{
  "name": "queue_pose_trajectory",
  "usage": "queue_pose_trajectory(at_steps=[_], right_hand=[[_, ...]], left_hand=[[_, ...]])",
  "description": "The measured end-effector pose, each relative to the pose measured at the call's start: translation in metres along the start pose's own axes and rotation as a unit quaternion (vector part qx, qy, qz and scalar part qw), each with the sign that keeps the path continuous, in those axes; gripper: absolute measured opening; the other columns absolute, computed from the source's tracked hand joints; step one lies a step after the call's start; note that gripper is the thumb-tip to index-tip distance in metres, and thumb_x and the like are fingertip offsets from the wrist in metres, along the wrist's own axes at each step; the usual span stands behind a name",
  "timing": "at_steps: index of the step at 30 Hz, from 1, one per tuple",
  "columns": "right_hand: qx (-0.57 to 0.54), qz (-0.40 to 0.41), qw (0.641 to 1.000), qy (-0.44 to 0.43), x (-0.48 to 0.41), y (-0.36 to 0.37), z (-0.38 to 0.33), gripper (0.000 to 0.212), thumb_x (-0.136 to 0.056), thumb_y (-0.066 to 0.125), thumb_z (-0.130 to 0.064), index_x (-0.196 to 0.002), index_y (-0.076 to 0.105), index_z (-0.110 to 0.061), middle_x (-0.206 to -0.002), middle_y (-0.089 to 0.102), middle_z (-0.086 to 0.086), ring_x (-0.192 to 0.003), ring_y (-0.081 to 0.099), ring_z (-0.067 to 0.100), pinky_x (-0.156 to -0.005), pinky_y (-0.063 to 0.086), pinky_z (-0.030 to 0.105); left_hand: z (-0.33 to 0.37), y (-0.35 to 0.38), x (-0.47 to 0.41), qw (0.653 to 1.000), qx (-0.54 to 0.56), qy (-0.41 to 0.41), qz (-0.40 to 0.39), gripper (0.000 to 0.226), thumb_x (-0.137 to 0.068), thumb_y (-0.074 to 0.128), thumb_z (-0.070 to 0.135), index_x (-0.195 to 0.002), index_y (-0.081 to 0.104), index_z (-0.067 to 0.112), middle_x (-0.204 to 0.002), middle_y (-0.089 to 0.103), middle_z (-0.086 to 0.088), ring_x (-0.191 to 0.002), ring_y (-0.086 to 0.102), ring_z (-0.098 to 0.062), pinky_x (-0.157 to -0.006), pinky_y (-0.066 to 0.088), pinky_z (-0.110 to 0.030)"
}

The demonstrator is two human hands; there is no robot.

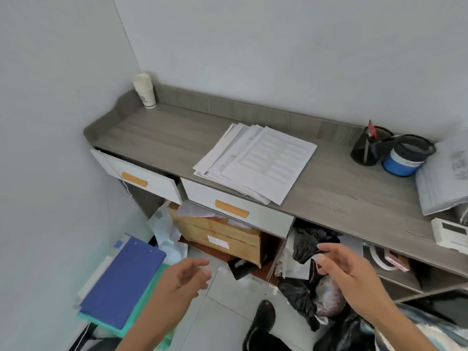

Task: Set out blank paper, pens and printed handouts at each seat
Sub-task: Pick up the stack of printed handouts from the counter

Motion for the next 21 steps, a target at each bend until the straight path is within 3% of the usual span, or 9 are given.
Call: queue_pose_trajectory(at_steps=[2,5,8,10,14,16,18,21], right_hand=[[-0.007,0.020,1.000,0.008,-0.034,-0.001,-0.008,0.014,-0.091,0.063,-0.031,-0.104,0.063,-0.036,-0.085,0.073,-0.010,-0.083,0.070,0.009,-0.076,0.054,0.036],[-0.028,0.060,0.998,0.005,-0.092,-0.003,-0.027,0.012,-0.091,0.063,-0.027,-0.102,0.061,-0.033,-0.094,0.071,-0.007,-0.090,0.067,0.015,-0.081,0.055,0.041],[-0.012,0.114,0.993,-0.002,-0.150,-0.006,-0.044,0.029,-0.093,0.061,-0.028,-0.121,0.059,-0.023,-0.111,0.064,-0.010,-0.105,0.060,0.014,-0.082,0.045,0.029],[-0.011,0.125,0.992,0.019,-0.187,-0.006,-0.052,0.044,-0.094,0.060,-0.031,-0.135,0.051,-0.020,-0.130,0.056,-0.005,-0.123,0.051,0.016,-0.094,0.040,0.031],[-0.018,0.131,0.988,0.074,-0.237,-0.009,-0.056,0.054,-0.094,0.061,-0.030,-0.143,0.041,-0.019,-0.147,0.044,0.001,-0.136,0.040,0.022,-0.098,0.036,0.037],[0.025,0.127,0.988,0.083,-0.251,-0.007,-0.054,0.056,-0.094,0.061,-0.031,-0.143,0.040,-0.017,-0.148,0.045,0.003,-0.135,0.041,0.025,-0.098,0.038,0.038],[0.131,0.114,0.981,0.084,-0.261,0.002,-0.049,0.060,-0.092,0.060,-0.037,-0.145,0.039,-0.015,-0.147,0.046,0.006,-0.135,0.040,0.026,-0.106,0.037,0.042],[0.226,0.080,0.970,0.047,-0.276,0.031,-0.051,0.062,-0.093,0.055,-0.044,-0.146,0.036,-0.018,-0.150,0.040,0.005,-0.141,0.029,0.024,-0.115,0.028,0.040]], left_hand=[[0.008,-0.002,-0.034,1.000,-0.010,0.009,-0.002,0.012,-0.086,0.066,0.030,-0.098,0.068,0.029,-0.089,0.075,-0.002,-0.081,0.070,-0.014,-0.075,0.053,-0.029],[0.028,-0.009,-0.086,0.999,-0.032,0.028,0.011,0.010,-0.090,0.063,0.026,-0.097,0.069,0.031,-0.091,0.074,-0.002,-0.083,0.068,-0.011,-0.077,0.053,-0.027],[0.052,-0.020,-0.140,0.995,-0.076,0.051,0.035,0.010,-0.090,0.062,0.028,-0.098,0.068,0.031,-0.092,0.072,0.003,-0.086,0.066,-0.009,-0.075,0.050,-0.019],[0.067,-0.029,-0.179,0.990,-0.114,0.068,0.053,0.011,-0.091,0.061,0.028,-0.101,0.066,0.030,-0.098,0.069,0.010,-0.092,0.063,-0.005,-0.070,0.044,-0.012],[0.087,-0.035,-0.252,0.979,-0.170,0.079,0.080,0.022,-0.092,0.059,0.030,-0.114,0.060,0.027,-0.114,0.056,0.009,-0.103,0.054,-0.009,-0.081,0.040,-0.021],[0.093,-0.031,-0.286,0.977,-0.190,0.074,0.070,0.028,-0.092,0.058,0.031,-0.119,0.057,0.025,-0.119,0.051,0.007,-0.101,0.052,-0.007,-0.087,0.041,-0.024],[0.099,-0.026,-0.322,0.975,-0.204,0.069,0.056,0.033,-0.092,0.058,0.033,-0.123,0.055,0.021,-0.123,0.049,0.005,-0.103,0.057,-0.016,-0.091,0.047,-0.030],[0.106,-0.024,-0.369,0.968,-0.241,0.058,0.051,0.036,-0.092,0.057,0.028,-0.123,0.057,0.009,-0.119,0.055,-0.006,-0.111,0.056,-0.025,-0.091,0.045,-0.031]])
Point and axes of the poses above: each hand's wrist, its own x-axis away from the middle knuckle, its own y-axis out of the palm, z = x × y, the point moved 5 cm from there along -x, towards the middle knuckle
